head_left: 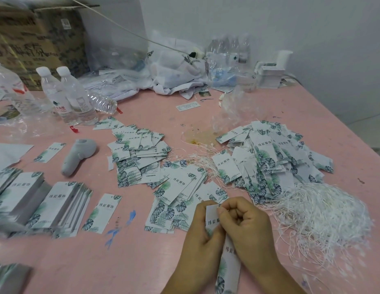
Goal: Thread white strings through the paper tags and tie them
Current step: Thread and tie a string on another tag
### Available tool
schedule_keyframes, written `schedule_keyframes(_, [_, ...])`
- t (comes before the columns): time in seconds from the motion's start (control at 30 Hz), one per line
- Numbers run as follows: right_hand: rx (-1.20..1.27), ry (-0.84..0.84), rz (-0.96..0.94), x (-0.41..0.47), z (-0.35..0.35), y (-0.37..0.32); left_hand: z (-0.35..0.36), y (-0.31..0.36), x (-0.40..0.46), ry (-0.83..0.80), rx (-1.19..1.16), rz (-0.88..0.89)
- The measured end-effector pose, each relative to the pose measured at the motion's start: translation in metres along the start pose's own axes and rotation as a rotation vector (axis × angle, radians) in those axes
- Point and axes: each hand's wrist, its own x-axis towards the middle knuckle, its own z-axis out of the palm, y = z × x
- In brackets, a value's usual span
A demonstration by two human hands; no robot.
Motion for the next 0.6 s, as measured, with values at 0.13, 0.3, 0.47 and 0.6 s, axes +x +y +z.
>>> schedule_keyframes(0.13, [-0.029, 0.014, -0.011, 0.001, -0.001, 0.001, -0.001, 0.003, 0.001, 0.015, -0.065, -0.006])
schedule_keyframes(0.3, [0.081, -0.038, 0.033, 0.005, -0.007, 0.002, -0.009, 0.009, 0.007, 0.013, -0.392, -0.173])
schedule_keyframes(0.47, [0.196, -0.103, 0.079, 0.006, -0.005, -0.002, -0.012, 0.003, 0.012, 0.102, -0.404, -0.127])
schedule_keyframes(0.6, [0.259, -0.124, 0.127, 0.007, -0.007, -0.003, -0.013, 0.000, 0.010, 0.187, -0.318, -0.050])
